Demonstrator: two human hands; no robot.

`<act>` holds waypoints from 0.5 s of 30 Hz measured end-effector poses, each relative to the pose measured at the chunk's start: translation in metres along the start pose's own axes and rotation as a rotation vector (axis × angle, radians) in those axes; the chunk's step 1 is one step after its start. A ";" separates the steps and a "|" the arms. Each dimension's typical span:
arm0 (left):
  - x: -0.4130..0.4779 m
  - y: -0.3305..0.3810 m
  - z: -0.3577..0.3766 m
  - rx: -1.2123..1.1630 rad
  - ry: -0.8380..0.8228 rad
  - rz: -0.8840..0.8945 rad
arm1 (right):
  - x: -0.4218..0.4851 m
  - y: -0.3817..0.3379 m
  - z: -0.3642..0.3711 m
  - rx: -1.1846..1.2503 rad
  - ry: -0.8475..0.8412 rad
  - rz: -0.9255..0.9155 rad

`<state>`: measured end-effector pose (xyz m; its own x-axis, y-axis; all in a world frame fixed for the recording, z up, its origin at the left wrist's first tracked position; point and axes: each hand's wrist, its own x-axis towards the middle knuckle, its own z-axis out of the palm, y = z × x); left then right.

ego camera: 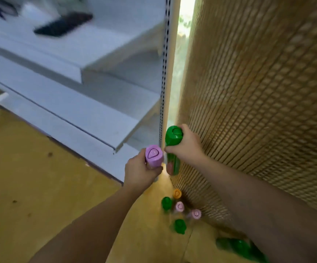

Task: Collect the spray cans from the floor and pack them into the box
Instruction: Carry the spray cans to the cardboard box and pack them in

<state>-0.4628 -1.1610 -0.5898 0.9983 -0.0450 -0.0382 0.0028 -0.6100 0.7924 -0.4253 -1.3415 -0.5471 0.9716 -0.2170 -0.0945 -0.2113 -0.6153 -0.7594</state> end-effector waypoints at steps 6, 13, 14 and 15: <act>-0.039 0.107 -0.108 -0.147 -0.018 0.256 | -0.079 -0.106 -0.093 0.069 0.199 -0.051; -0.101 0.241 -0.222 -0.245 -0.053 0.566 | -0.203 -0.225 -0.209 0.147 0.544 -0.052; -0.111 0.260 -0.232 -0.276 -0.058 0.605 | -0.220 -0.239 -0.228 0.153 0.591 -0.035; -0.122 0.281 -0.241 -0.304 -0.063 0.641 | -0.238 -0.253 -0.247 0.153 0.632 -0.019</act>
<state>-0.5692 -1.1360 -0.2159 0.8034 -0.3726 0.4645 -0.5584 -0.2008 0.8049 -0.6296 -1.3214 -0.1739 0.7152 -0.6398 0.2813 -0.1320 -0.5188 -0.8446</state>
